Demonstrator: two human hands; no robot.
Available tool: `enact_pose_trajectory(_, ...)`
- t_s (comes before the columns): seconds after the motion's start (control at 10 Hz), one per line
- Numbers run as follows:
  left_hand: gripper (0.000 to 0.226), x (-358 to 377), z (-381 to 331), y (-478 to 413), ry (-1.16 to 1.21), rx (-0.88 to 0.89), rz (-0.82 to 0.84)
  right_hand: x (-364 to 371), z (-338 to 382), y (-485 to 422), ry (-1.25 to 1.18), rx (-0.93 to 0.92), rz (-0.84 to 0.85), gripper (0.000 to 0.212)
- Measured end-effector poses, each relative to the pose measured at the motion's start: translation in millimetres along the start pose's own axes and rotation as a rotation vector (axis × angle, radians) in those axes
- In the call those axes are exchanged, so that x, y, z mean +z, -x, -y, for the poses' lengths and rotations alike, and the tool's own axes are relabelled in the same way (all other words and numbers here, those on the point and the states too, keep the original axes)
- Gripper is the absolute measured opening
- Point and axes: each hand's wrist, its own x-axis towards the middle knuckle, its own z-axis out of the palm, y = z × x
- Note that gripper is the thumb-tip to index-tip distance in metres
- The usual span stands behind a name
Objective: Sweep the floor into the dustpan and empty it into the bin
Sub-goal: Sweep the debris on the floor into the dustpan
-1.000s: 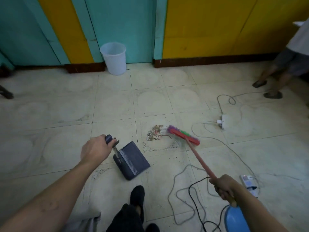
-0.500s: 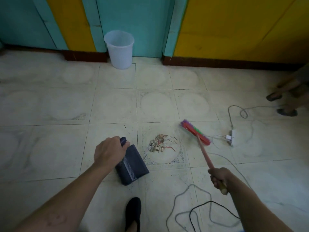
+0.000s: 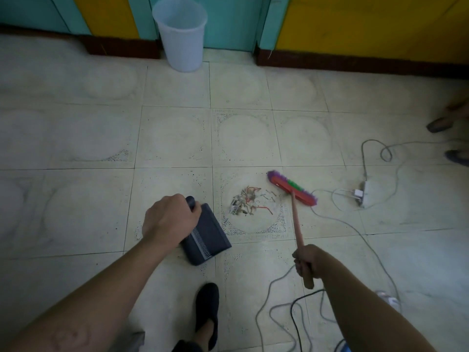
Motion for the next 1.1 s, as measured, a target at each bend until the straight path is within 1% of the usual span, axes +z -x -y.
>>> enact_pose_trajectory(0.1, 0.045, 3, -1, 4, 0.002, 0.022, 0.002, 12, -1, 4, 0.142, 0.006, -0.027, 0.026)
enact_pose_trajectory(0.2, 0.044, 6, 0, 7, 0.003, 0.040, -0.012, 17, -4, 10, 0.209, -0.019, -0.037, 0.026)
enact_pose_trajectory(0.3, 0.042, 5, 4, 10, -0.003, 0.039, -0.009, 12, -6, 9, 0.177, 0.004, -0.010, 0.021)
enact_pose_trajectory(0.4, 0.043, 5, 4, 16, 0.002, 0.042, -0.011, 5, -2, 13, 0.148, -0.034, -0.006, 0.021)
enact_pose_trajectory(0.5, 0.043, 7, 4, 22, 0.003, 0.047, -0.012, 2, -2, 20, 0.207, -0.036, 0.016, 0.016)
enact_pose_trajectory(0.7, 0.043, 14, 2, 36, 0.005, 0.050, -0.026, 14, -22, 38, 0.270, 0.000, 0.126, 0.012)
enact_pose_trajectory(0.8, 0.042, 26, -6, 53, 0.016, 0.084, 0.004, 16, -39, 44, 0.296, -0.010, 0.145, 0.024)
enact_pose_trajectory(0.9, 0.042, 33, -17, 66, 0.027, 0.105, 0.025, 8, -57, 53, 0.342, -0.012, 0.152, 0.028)
enact_pose_trajectory(1.0, 0.042, 30, -20, 65, 0.026, 0.092, 0.022, 1, -70, 72, 0.333, -0.017, 0.188, 0.024)
enact_pose_trajectory(1.1, 0.042, 23, -11, 62, 0.003, 0.070, 0.007, 3, -85, 89, 0.383, 0.012, 0.234, 0.016)
